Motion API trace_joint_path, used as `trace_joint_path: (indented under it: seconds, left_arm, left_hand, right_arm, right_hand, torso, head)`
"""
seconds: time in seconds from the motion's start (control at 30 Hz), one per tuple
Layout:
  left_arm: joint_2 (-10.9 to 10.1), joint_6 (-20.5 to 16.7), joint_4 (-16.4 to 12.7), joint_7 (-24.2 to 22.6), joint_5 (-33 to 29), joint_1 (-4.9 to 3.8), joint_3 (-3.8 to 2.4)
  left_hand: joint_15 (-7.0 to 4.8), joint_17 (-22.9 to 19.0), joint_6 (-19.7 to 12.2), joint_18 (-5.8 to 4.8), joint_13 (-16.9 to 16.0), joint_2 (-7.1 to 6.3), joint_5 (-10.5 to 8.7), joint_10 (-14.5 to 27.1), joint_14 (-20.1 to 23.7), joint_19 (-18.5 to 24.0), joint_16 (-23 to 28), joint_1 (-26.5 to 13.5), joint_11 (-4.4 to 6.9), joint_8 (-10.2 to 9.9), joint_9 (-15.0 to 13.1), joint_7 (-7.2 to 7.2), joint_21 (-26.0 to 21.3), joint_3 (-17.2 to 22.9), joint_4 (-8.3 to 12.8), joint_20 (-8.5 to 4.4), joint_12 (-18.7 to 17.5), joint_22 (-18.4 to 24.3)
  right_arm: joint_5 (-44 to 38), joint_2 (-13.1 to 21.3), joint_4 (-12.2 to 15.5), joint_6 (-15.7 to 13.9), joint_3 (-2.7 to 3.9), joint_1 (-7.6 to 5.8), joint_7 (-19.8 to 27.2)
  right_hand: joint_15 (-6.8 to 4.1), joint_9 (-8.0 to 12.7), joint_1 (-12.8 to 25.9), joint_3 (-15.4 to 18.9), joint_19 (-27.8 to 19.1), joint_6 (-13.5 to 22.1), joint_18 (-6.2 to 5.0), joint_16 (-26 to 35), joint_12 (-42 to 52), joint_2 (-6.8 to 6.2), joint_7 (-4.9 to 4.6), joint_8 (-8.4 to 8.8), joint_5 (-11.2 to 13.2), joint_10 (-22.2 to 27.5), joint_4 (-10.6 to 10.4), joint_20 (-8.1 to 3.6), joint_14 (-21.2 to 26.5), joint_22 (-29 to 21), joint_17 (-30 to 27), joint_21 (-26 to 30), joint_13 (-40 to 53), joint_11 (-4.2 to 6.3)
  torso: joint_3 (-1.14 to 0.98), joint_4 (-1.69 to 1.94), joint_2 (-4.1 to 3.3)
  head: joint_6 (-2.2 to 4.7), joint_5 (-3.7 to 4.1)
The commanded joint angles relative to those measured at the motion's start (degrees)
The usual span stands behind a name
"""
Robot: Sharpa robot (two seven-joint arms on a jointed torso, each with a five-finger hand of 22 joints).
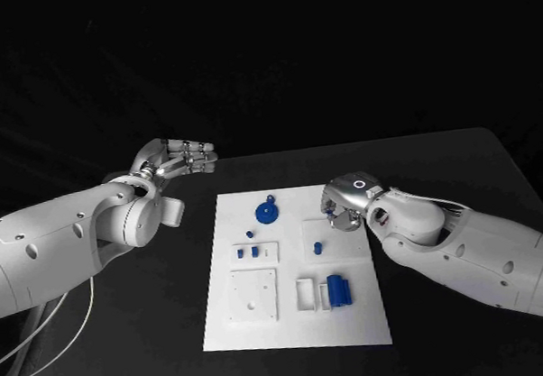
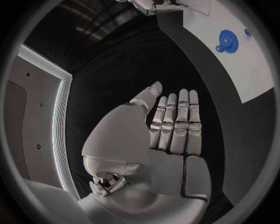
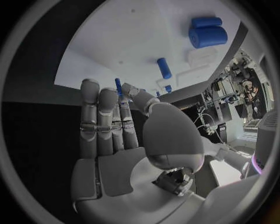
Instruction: Assemble the parts on the task board
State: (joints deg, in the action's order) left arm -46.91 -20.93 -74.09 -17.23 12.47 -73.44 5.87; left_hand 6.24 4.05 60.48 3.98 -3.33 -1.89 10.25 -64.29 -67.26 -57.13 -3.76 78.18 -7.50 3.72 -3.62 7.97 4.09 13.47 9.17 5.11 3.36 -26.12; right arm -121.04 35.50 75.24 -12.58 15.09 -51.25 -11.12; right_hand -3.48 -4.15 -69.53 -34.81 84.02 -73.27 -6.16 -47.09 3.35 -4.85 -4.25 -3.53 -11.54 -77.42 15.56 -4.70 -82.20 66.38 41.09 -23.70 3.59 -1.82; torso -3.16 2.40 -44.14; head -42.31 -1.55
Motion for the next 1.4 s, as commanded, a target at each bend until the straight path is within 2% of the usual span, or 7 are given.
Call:
trace_joint_path:
  seconds: [0.03, 0.2, 0.4, 0.6, 0.8, 1.07, 1.4]
  left_arm:
    - [0.2, 0.8, 0.0, -0.6, -0.3, -0.10, -0.06]
    - [0.3, 0.8, 0.1, -0.6, -0.3, -0.10, -0.06]
    - [0.7, 0.6, 0.3, -0.5, -0.3, -0.11, -0.06]
    - [1.3, 0.4, 0.5, -0.5, -0.3, -0.16, -0.06]
    - [2.0, 0.2, 0.8, -0.5, -0.4, -0.19, -0.05]
    - [3.7, 0.0, 1.5, -0.4, -0.4, -0.38, -0.04]
    - [5.5, -0.2, 2.2, -0.2, -0.4, -0.81, -0.04]
  left_hand:
    - [-0.10, 0.1, 0.1, -0.28, 0.0, 0.12, -0.08, 0.3, -0.5, -0.4, 0.1, 0.5, 0.11, -0.1, 0.0, 0.13, 0.2, -0.3, 0.1, -0.11, 0.1, 0.1]
    - [-0.10, 0.1, 0.1, -0.28, 0.0, 0.12, -0.08, 0.3, -0.5, -0.4, 0.1, 0.5, 0.11, -0.1, 0.0, 0.13, 0.2, -0.3, 0.1, -0.11, 0.1, 0.1]
    - [-0.10, 0.1, 0.1, -0.28, 0.0, 0.12, -0.08, 0.3, -0.5, -0.4, 0.1, 0.5, 0.11, -0.1, 0.0, 0.13, 0.2, -0.3, 0.1, -0.11, 0.1, 0.1]
    - [-0.10, 0.1, 0.1, -0.28, 0.0, 0.12, -0.08, 0.3, -0.5, -0.4, 0.1, 0.5, 0.11, -0.1, 0.0, 0.13, 0.2, -0.3, 0.1, -0.11, 0.1, 0.1]
    - [-0.10, 0.1, 0.1, -0.28, 0.0, 0.24, -0.05, 0.3, -0.5, -0.3, 0.1, 0.6, 0.10, -0.1, 0.0, 0.13, 0.2, -0.4, 0.1, -0.11, 0.1, 0.1]
    - [-0.09, 0.1, 0.2, -0.27, 0.0, 0.31, -0.05, 0.3, -0.4, -0.3, 0.1, 0.6, 0.11, -0.1, 0.0, 0.11, 0.2, -0.4, 0.1, -0.11, 0.1, 0.1]
    - [-0.08, 0.1, 0.3, -0.27, 0.0, 0.41, -0.04, 0.3, -0.4, -0.2, 0.1, 0.7, 0.10, -0.1, 0.0, 0.11, 0.3, -0.4, 0.0, -0.11, 0.1, 0.1]
  right_arm:
    - [2.1, 0.4, 1.4, -1.8, 0.49, 0.00, 0.1]
    - [5.3, 1.0, 4.2, -3.0, 1.31, 0.01, 0.9]
    - [7.8, 0.6, 7.6, -4.3, 1.55, 0.72, 2.6]
    - [8.1, -0.8, 9.9, -4.7, 1.59, 1.74, 4.1]
    - [7.1, -2.9, 9.9, -4.8, 1.33, 2.65, 5.9]
    - [6.0, -5.8, 8.6, -4.6, 0.51, 4.31, 7.2]
    - [4.5, -8.2, 6.6, -4.0, -0.54, 6.25, 7.7]
  right_hand:
    - [-0.41, 0.1, 0.0, -0.4, 1.8, -0.5, -0.71, 0.2, 0.1, 0.05, 0.09, -0.14, 0.2, -1.0, 0.0, -0.47, 0.1, 0.1, 0.1, -0.2, 0.0, 0.75]
    - [-0.42, 0.1, 0.0, -0.3, 1.8, -0.5, -0.72, 0.4, 0.1, 0.05, 0.08, -0.14, 0.0, -1.0, -0.1, -0.49, 0.1, 0.2, 0.2, -0.1, 0.0, 0.74]
    - [-0.40, 0.1, 0.0, -0.1, 1.8, -0.4, -0.79, 0.7, 0.1, 0.17, 0.05, -0.13, -0.2, -0.9, -0.2, -0.47, 0.1, 0.2, 0.3, 0.3, 0.0, 0.71]
    - [-0.38, 0.1, 0.0, 0.1, 1.8, -0.3, -0.87, 0.9, 0.1, 0.29, 0.03, -0.13, -0.7, -0.8, -0.3, -0.43, 0.0, 0.3, 0.4, 0.6, 0.0, 0.67]
    - [-0.36, 0.1, 0.1, 0.2, 1.9, -0.3, -0.79, 1.0, 0.1, 0.34, 0.02, -0.14, -1.0, -0.7, -0.2, -0.39, 0.0, 0.4, 0.4, 0.7, 0.0, 0.66]
    - [-0.35, 0.1, 0.2, 0.4, 2.0, -0.1, -0.87, 1.2, 0.1, 0.52, -0.02, -0.14, -1.4, -0.6, -0.1, -0.42, -0.1, 0.3, 0.4, 1.1, 0.0, 0.61]
    - [-0.36, 0.1, 0.3, 0.4, 2.1, -0.1, -0.82, 1.3, 0.1, 0.62, -0.01, -0.14, -1.7, -0.6, 0.0, -0.40, -0.3, 0.7, 0.4, 0.6, 0.0, 0.61]
  torso:
    - [0.02, -0.01, -0.01]
    - [0.08, -0.05, 0.01]
    - [0.14, 0.05, 0.03]
    - [0.23, 0.01, 0.03]
    - [0.25, 0.31, -0.01]
    - [0.29, 0.22, -0.06]
    - [0.29, 0.20, -0.15]
  head:
    - [-0.03, -0.31]
    - [-0.12, -1.63]
    - [-0.22, -3.57]
    - [-0.44, -6.28]
    - [-0.88, -9.46]
    - [-2.03, -15.32]
    - [-3.37, -20.19]
